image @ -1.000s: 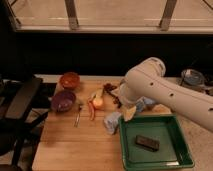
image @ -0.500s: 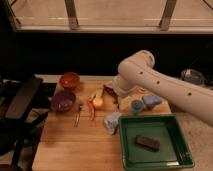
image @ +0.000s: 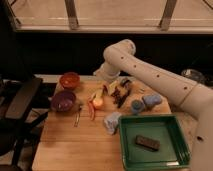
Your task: Stack bowls into tray
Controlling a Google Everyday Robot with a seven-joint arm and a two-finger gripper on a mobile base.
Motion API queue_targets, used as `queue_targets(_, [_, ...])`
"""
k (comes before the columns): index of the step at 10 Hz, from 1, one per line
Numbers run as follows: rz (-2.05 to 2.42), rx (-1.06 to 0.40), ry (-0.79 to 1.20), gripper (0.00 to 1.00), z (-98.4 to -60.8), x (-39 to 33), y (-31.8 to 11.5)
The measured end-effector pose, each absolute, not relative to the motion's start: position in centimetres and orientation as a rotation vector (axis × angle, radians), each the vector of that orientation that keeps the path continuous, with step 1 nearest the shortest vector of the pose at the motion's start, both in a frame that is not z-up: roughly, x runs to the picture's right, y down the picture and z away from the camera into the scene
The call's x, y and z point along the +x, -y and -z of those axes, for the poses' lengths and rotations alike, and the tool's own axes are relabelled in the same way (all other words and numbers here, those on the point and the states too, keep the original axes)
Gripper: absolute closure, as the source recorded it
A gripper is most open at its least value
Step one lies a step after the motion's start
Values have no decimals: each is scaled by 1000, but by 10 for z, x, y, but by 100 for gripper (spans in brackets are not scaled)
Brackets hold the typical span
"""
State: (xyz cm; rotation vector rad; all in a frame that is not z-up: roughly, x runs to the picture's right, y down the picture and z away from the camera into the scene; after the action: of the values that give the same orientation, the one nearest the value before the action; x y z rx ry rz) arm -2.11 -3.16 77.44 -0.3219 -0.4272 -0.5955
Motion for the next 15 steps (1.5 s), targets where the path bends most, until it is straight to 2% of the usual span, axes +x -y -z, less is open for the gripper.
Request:
queue_targets(7, [819, -246, 552, 20, -806, -127, 47])
queue_targets(12, [829, -244, 548, 20, -806, -129, 47])
queue_targets(15, [857, -229, 543, 20, -830, -127, 60])
